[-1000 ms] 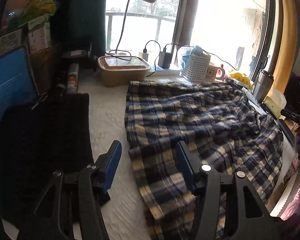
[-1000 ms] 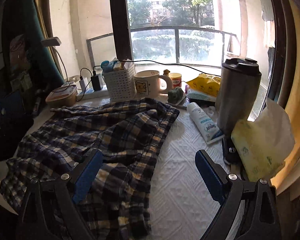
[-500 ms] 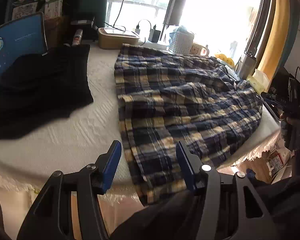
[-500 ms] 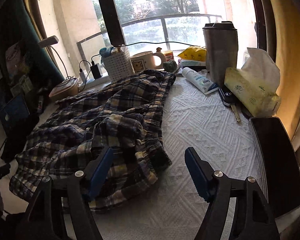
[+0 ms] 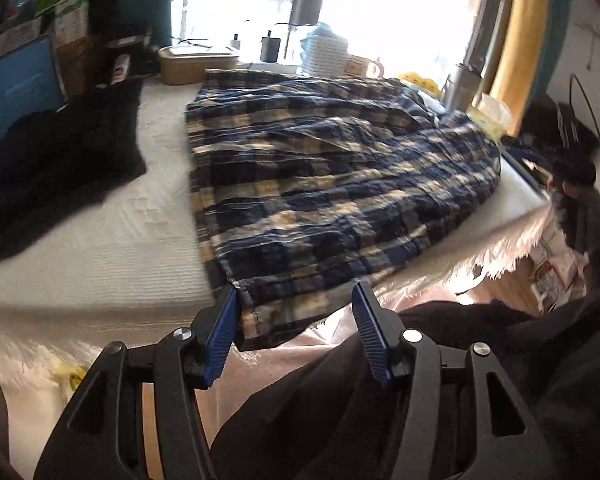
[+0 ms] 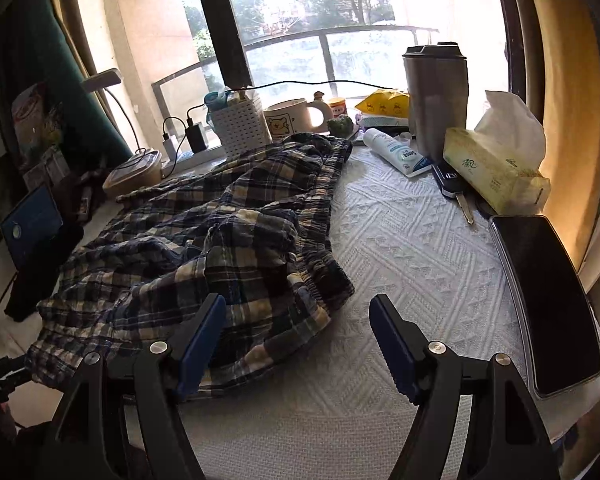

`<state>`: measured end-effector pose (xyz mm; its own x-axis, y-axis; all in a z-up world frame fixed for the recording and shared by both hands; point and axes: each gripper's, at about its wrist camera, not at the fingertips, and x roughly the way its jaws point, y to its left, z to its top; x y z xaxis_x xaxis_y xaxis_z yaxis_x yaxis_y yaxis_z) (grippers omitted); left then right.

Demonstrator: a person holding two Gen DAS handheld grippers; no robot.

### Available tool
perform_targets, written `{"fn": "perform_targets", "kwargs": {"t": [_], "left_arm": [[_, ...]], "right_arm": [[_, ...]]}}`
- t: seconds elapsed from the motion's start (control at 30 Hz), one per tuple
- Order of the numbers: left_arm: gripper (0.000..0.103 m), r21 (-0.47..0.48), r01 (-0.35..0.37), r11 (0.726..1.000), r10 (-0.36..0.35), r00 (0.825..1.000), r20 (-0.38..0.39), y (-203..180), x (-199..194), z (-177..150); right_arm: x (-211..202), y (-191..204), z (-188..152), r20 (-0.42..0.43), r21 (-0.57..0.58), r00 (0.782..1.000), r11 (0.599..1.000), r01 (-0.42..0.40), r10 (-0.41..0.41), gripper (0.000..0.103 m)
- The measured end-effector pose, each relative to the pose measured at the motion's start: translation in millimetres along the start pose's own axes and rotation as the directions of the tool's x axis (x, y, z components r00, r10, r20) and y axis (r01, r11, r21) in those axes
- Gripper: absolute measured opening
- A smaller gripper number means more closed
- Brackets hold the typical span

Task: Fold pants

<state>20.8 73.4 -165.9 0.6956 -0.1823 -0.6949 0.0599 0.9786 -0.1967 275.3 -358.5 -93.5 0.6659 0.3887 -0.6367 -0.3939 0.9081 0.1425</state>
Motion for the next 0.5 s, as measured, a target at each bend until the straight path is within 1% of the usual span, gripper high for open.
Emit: {"fn": "perform_targets", "kwargs": {"t": [0.07,0.13,0.17,0.2,0.23,0.27,0.3,0.33,0.37,0.43,0.5], "left_arm": [[0.056,0.019,-0.018,1.000,0.018,1.000,-0.008,-5.1,5.1,-1.5],[0.056,0.032,-0.035,0.999,0.035,0.999,0.003,-7.3,5.4,-2.6],[0.051,0.040,-0.042,0.998,0.042,0.999,0.006,-7.9,5.2,-3.2],[0.044,0.043,-0.056,0.997,0.055,0.998,0.016,-7.9,4.2,-3.7],[0.015,0.046,-0.057,0.997,0.055,0.998,0.032,-6.6,3.0,-3.6],[0.002,0.035,-0.050,0.998,0.049,0.999,0.020,-3.5,4.6,-2.3],[0.002,0.018,-0.048,0.999,0.047,0.999,0.019,-0.7,5.1,-0.8],[0.002,0.003,-0.039,0.999,0.039,0.999,0.027,1.4,4.0,0.5],[0.002,-0.001,-0.035,0.999,0.035,0.999,0.036,1.6,2.5,1.6],[0.002,0.010,-0.033,0.999,0.032,0.997,0.065,-0.1,-3.6,5.3],[0.002,0.013,-0.033,0.999,0.032,0.995,0.098,0.2,-11.1,10.0]], "right_arm": [[-0.1,-0.6,-0.7,0.001,-0.002,1.000,1.000,-0.003,0.003,0.076],[1.7,-3.9,-2.0,-0.002,0.003,1.000,1.000,0.000,0.000,0.076],[2.3,-5.8,-3.0,-0.003,0.006,1.000,1.000,0.003,-0.003,0.076],[2.8,-7.7,-3.9,-0.003,0.009,1.000,1.000,0.004,-0.004,0.076],[3.0,-9.8,-5.0,-0.001,0.012,1.000,1.000,0.002,-0.002,0.076],[3.4,-11.2,-5.7,0.000,0.012,1.000,1.000,-0.002,0.002,0.076],[3.5,-12.0,-6.1,0.004,0.009,1.000,1.000,-0.007,0.007,0.074],[3.8,-12.5,-6.4,0.007,0.006,1.000,1.000,-0.014,0.014,0.062],[4.5,-13.0,-6.3,0.008,0.003,1.000,1.000,-0.019,0.019,0.053],[6.6,-14.1,-4.3,0.012,-0.005,1.000,1.000,-0.025,0.025,0.050],[10.7,-16.9,-0.9,0.012,-0.003,0.999,0.999,-0.033,0.033,0.050]]}}
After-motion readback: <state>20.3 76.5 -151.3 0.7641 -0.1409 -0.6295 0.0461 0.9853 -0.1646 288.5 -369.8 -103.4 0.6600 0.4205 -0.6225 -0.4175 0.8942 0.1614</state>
